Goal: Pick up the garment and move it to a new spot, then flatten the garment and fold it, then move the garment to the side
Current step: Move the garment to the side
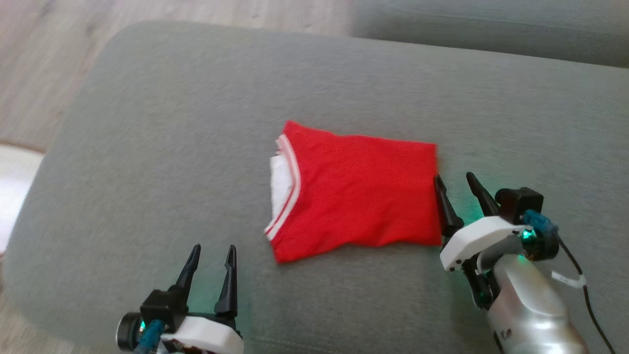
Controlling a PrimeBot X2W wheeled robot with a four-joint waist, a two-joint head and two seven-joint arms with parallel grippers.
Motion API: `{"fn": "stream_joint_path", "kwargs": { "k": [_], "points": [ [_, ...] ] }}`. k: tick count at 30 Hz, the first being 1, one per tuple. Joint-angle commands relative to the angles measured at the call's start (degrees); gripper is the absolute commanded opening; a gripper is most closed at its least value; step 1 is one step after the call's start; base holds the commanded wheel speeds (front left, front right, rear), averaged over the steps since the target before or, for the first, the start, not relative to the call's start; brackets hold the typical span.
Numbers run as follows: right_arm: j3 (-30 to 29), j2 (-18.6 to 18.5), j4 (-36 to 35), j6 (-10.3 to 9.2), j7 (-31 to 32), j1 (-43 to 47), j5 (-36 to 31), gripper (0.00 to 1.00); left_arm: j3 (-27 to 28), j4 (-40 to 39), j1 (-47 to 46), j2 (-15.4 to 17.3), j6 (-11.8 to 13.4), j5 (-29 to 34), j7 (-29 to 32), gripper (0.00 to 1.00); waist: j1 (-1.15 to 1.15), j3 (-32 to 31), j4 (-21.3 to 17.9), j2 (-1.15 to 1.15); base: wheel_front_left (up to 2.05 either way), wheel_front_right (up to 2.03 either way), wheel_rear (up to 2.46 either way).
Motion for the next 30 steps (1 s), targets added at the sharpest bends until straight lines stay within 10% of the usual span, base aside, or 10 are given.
{"fn": "stream_joint_path", "kwargs": {
  "k": [1,9,10,11,16,30],
  "points": [
    [1.0,-0.1,0.7,-0.03,-0.4,-1.5,0.3,1.0,1.4,-1.4,-1.8,0.2,0.3,-0.2,-0.6,1.0,-0.01,1.9,3.3,0.0,0.0,0.0,0.0],
    [5.1,-0.1,14.7,-0.03,4.4,-4.5,5.4,0.97,1.3,-1.2,-2.0,0.2,0.6,-0.6,-0.6,1.0,-0.01,2.8,7.0,0.0,0.0,0.0,0.0],
    [6.5,-0.1,14.9,-0.03,4.5,-4.3,6.7,0.78,1.5,-1.2,-1.9,0.2,0.6,-0.6,-0.6,1.0,-0.01,2.8,6.8,0.0,0.0,0.0,0.0],
    [7.6,-0.1,14.8,-0.03,4.1,-4.1,7.9,0.0,1.7,-1.1,-1.7,0.2,0.7,-0.5,-0.6,1.0,-0.01,2.7,6.3,0.0,0.0,0.0,0.0],
    [8.0,-0.1,15.9,-0.03,0.6,-5.3,8.3,0.0,2.6,-1.0,-1.2,0.2,0.6,-0.1,-0.6,1.0,-0.01,1.8,1.9,0.0,0.0,0.0,0.0],
    [-0.8,-0.1,6.7,-0.03,-0.4,1.6,2.4,0.0,2.3,-1.5,-1.5,0.2,-0.5,-0.5,-0.6,1.0,-0.01,-1.4,-27.4,0.0,0.0,0.0,0.0]
  ]
}}
